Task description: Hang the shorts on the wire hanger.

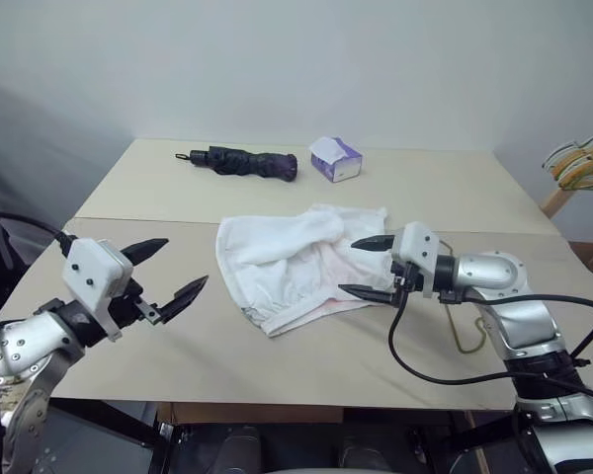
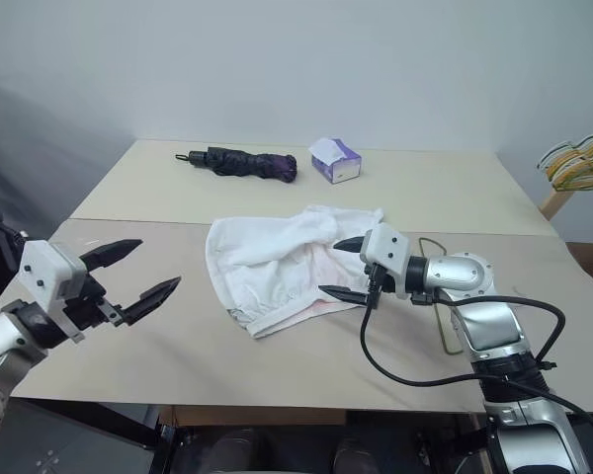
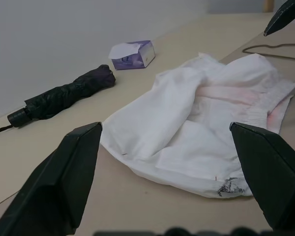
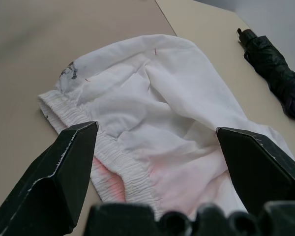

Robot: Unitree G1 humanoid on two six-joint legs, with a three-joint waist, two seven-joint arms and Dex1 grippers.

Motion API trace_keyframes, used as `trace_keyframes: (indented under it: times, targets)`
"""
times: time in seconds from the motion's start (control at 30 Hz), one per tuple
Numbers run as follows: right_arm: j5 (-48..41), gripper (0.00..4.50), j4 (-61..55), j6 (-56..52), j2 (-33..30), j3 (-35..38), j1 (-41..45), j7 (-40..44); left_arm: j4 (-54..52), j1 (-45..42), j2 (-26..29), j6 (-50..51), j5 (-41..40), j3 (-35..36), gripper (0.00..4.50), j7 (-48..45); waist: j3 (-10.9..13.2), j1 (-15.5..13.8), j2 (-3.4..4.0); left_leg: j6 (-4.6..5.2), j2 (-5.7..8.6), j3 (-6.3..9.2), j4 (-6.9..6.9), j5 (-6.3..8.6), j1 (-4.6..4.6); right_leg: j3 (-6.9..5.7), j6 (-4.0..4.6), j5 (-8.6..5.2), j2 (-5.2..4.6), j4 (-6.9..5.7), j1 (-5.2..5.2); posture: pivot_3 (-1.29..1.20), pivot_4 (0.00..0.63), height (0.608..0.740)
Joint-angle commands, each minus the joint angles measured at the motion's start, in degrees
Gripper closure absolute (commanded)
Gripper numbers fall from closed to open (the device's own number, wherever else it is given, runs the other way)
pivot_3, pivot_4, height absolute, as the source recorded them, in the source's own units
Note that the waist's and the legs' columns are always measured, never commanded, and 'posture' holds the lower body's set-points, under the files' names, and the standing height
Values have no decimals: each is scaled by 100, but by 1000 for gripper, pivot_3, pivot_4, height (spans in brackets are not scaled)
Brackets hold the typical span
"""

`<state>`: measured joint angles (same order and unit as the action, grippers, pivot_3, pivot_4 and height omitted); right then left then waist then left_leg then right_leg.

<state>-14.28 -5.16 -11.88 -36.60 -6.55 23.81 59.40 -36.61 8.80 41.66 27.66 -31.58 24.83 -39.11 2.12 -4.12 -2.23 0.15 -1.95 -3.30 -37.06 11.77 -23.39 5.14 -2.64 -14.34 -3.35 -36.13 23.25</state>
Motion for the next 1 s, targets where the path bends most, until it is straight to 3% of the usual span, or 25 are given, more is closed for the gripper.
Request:
trace_keyframes:
  times: [0.03, 0.43, 0.77, 0.87, 1.0]
  targets:
    - [-45, 37, -240, 130, -22, 144, 19, -49, -3, -124, 56, -175, -23, 15, 0, -105, 0, 5, 0, 1, 0, 0, 0, 0, 0, 0, 0, 0, 0, 0, 0, 191, 0, 740]
    - [250, 37, -462, 314, -46, -297, 39, 120, -150, 211, 134, -106, -170, 209, 0, -402, 0, -6, 0, 3, -1, 0, 0, -2, 1, 0, 0, 0, 0, -1, 0, 234, 0, 740]
    - [2081, 37, 381, 1478, 103, -1881, 762, 317, 14, 151, 220, -256, -145, 146, 0, -735, 0, -24, 0, -5, -1, 0, -1, 1, 7, -6, -1, -1, -2, -2, 4, 220, 0, 740]
    - [2456, 37, 479, 1394, 271, -2235, 940, 329, 59, 174, 240, -271, -131, 110, 0, -828, -1, -14, -2, -4, -2, 0, 0, 0, 7, -8, 3, 0, -1, -2, 4, 208, 0, 740]
    - [3416, 37, 883, 1499, 635, -2702, 1121, -214, 82, 56, 261, -241, -114, 25, 0, -846, -2, -8, -3, -1, -2, 1, 1, -2, 0, -10, 23, 9, 0, -5, 4, 209, 0, 740]
